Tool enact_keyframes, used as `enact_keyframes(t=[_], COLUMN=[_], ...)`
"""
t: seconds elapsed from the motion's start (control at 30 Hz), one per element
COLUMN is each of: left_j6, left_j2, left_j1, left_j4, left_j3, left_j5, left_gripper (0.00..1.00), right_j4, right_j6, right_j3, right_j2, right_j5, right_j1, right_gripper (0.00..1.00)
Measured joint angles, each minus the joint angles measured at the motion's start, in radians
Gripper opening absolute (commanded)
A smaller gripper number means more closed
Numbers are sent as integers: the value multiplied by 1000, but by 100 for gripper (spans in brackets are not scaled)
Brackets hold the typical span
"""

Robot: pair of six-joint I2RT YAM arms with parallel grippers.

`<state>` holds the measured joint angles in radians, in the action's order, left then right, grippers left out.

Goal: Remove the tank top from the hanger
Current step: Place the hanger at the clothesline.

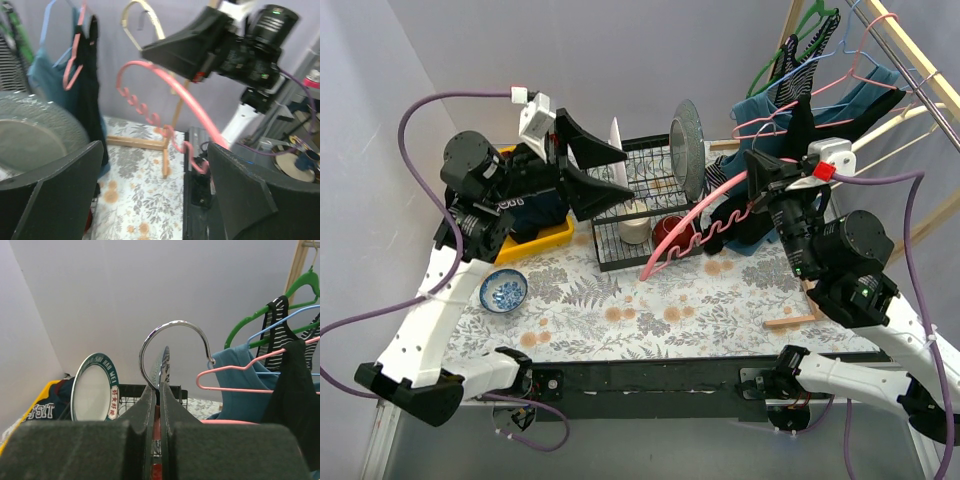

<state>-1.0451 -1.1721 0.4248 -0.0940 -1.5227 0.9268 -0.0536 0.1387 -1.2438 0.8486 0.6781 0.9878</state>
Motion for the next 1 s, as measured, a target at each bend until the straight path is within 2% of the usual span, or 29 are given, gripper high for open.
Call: enact_keyframes(t=[0.27,0.57,0.83,1.0], left_j6=[14,98,138,124], left_j2=[43,27,54,57], left_j1=[91,182,208,209], left_j4=[10,-86,-104,-125], left_j3=[146,208,212,188], left_j5=[42,-69,-180,-249], left_gripper=[77,76,88,93], right_j4=[-23,-24,-28,-36], right_j6=[44,56,76,74], right_j3=[-4,-22,-61,-16], right_j2=[60,115,155,116], right_j5=[48,92,128,51], right_j1=[0,0,0,0], right_gripper=[1,1,1,1])
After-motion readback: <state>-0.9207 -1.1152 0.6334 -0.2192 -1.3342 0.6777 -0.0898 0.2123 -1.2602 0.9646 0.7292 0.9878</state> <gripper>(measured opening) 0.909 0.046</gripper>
